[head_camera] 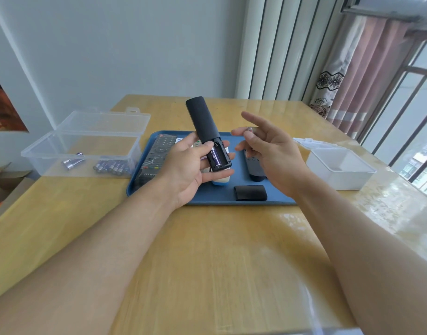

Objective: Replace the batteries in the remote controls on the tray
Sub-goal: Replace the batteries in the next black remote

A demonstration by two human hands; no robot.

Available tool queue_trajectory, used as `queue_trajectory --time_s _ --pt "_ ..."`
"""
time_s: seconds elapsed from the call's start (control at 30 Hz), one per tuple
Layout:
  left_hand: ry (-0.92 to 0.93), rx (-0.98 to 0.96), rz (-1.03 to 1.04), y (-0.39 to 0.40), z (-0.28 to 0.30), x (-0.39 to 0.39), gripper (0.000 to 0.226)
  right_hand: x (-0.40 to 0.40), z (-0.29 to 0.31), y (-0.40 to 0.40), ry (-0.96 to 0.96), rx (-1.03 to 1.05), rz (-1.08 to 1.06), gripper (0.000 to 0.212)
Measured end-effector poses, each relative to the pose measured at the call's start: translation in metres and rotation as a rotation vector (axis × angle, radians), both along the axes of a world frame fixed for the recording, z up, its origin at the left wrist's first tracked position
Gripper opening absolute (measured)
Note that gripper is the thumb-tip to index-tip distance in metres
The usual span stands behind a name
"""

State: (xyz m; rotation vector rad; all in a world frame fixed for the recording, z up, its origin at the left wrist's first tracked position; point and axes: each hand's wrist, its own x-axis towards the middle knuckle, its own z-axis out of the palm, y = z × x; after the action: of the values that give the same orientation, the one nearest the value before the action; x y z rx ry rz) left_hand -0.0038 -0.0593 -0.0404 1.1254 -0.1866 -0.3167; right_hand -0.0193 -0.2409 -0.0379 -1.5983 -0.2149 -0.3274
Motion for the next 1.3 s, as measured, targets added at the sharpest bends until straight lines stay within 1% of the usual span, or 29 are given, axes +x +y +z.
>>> queue_trajectory --time_s 0.13,0.27,0.37,0.47,0.7,0.83,0.9,0.97,1.03,1.13,1.3 --pt "-0.016 0.037 0.068 -0.001 0.000 0.001 0.019 -0.002 0.003 0.000 0.013 -0.008 -0.005 0.012" --pt "-0.051 0.081 0.141 0.000 -0.001 0.004 0.017 -0.003 0.003 0.001 0.056 -0.016 -0.002 0.005" --pt "-0.060 0.042 0.168 0.000 0.000 0.005 0.018 -0.004 0.004 0.003 0.059 0.013 -0.023 0.011" --pt "-0.061 0.030 0.172 -0.001 0.000 0.005 0.022 -0.005 0.004 0.004 0.062 0.126 0.041 0.023" --pt "-0.072 0.038 0.182 -0.002 -0.002 0.006 0.027 -0.009 0.007 0.009 0.103 0.255 0.140 0.028" --pt "-0.056 0.052 0.198 -0.002 -0.002 0.006 0.026 -0.008 0.005 0.009 0.089 0.150 0.089 0.028" --pt "-0.058 0.053 0.191 -0.001 0.000 0.006 0.024 -0.007 0.003 0.009 0.066 0.081 0.037 0.025" --pt "-0.063 0.056 0.176 0.000 0.001 0.004 0.021 -0.009 0.002 0.010 0.016 -0.021 -0.038 0.017" --pt "-0.068 0.060 0.168 0.000 0.001 0.004 0.022 -0.010 0.000 0.012 -0.035 -0.113 -0.095 0.014" --pt "-0.076 0.052 0.169 0.001 0.001 0.003 0.025 -0.012 -0.002 0.016 -0.092 -0.222 -0.164 0.015" --pt "-0.101 0.059 0.193 0.000 -0.002 0.003 0.034 -0.011 -0.008 0.013 -0.277 -0.512 -0.301 0.019"
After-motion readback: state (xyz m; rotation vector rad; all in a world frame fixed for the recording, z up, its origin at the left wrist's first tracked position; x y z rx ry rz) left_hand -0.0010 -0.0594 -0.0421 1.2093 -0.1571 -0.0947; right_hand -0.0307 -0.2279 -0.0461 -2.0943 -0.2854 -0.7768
